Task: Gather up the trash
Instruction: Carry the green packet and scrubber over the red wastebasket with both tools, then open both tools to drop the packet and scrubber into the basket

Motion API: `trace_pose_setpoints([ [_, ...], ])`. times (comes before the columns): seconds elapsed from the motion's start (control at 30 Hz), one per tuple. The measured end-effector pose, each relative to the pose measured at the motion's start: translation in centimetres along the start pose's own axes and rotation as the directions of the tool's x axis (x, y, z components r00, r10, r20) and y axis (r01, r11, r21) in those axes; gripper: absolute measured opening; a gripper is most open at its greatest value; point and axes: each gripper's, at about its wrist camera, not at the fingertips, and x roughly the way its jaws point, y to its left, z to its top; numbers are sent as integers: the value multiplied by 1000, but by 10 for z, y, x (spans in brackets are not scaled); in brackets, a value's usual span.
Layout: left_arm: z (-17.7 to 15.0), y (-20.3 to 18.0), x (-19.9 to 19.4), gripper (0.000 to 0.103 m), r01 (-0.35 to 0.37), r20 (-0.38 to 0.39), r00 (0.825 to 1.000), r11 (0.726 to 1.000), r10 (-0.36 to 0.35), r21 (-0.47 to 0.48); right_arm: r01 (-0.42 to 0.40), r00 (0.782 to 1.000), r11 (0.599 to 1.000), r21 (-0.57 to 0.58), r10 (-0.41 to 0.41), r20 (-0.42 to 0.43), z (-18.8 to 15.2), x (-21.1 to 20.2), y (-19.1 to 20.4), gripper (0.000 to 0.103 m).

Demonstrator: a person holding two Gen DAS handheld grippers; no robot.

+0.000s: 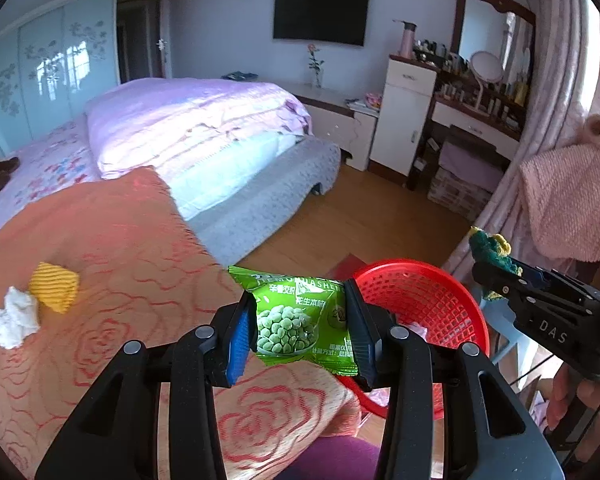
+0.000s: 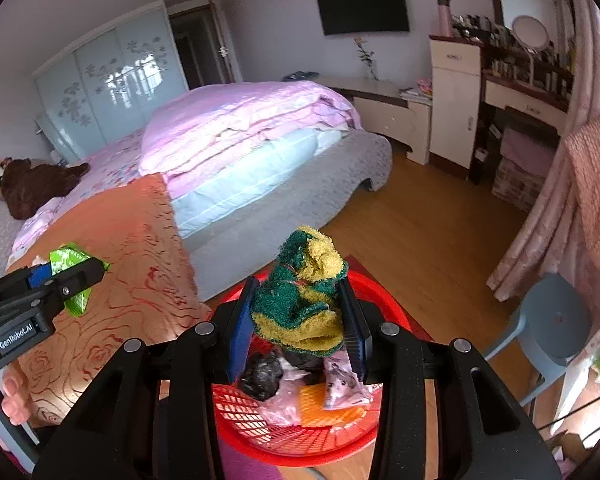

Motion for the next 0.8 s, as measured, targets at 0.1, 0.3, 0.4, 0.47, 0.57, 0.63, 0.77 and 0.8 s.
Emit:
trace_pose_setpoints([
  [0.1, 1, -11, 14, 41, 9, -23, 1000, 1000, -9, 19, 19, 1000, 1000, 22, -19, -18, -1, 6, -8, 38],
  [0.3, -1, -36, 48, 41, 33, -89, 996, 997, -27, 68, 32, 998, 998, 56, -29, -64, -5, 21, -19, 38],
  [0.4, -4, -43, 61, 41, 43, -123, 992, 996, -32, 84, 33, 996, 997, 70, -27, -88, -8, 28, -24, 39],
  [0.47, -6, -46, 65, 41, 47, -135, 990, 995, -34, 93, 39, 994, 996, 81, -30, -105, -10, 32, -25, 39],
  [0.57, -8, -52, 70, 41, 55, -147, 988, 992, -38, 115, 43, 992, 994, 96, -32, -123, -11, 37, -29, 39],
  [0.63, -11, -54, 71, 41, 62, -152, 987, 991, -43, 121, 45, 991, 994, 99, -32, -129, -12, 38, -29, 40],
  [0.77, -14, -57, 72, 42, 83, -160, 985, 989, -63, 120, 33, 991, 995, 98, -19, -134, -12, 41, -28, 40],
  [0.8, -15, -57, 71, 43, 86, -160, 985, 989, -66, 121, 28, 991, 995, 101, -14, -135, -12, 41, -28, 41],
])
